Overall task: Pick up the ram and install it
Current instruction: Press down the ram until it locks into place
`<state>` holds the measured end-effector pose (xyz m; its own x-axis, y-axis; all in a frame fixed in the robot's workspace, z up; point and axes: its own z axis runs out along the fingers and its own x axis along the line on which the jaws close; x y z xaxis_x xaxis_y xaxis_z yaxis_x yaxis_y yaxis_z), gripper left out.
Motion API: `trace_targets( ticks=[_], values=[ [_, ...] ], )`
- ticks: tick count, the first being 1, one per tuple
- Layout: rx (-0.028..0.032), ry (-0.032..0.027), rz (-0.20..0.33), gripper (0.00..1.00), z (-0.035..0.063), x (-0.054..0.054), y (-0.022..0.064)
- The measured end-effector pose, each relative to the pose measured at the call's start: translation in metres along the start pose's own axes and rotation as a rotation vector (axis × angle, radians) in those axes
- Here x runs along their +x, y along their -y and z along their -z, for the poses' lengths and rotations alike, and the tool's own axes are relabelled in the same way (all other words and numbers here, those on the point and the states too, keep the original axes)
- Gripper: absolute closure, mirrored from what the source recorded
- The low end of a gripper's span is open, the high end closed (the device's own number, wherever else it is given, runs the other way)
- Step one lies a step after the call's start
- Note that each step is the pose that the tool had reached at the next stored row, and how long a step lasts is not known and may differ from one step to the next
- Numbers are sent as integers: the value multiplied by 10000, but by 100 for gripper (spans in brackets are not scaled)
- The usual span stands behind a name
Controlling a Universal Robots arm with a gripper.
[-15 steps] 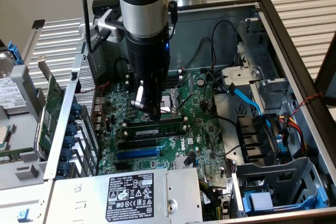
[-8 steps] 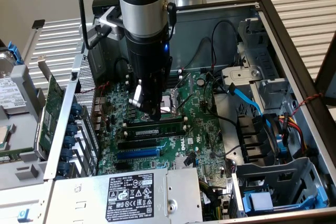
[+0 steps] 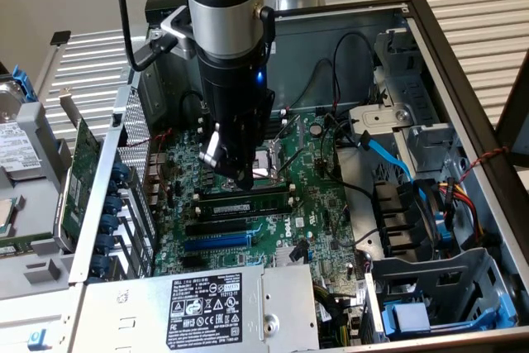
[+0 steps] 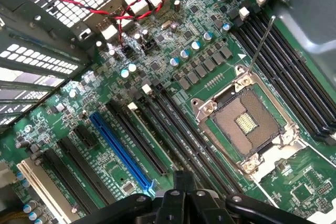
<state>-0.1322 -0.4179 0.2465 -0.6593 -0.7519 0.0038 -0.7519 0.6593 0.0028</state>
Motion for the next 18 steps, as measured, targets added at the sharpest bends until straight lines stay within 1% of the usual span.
trace_targets(
  ticks=[5, 6, 9, 11, 15, 18],
  values=[
    [4, -5, -604, 90, 8, 0, 0],
    [14, -16, -707, 90, 9, 0, 1],
    [84, -92, -964, 90, 12, 0, 0],
    [102, -113, -1165, 90, 13, 0, 1],
    [107, -109, -1615, 90, 20, 0, 0],
    [125, -88, -1954, 90, 21, 0, 0]
  ],
)
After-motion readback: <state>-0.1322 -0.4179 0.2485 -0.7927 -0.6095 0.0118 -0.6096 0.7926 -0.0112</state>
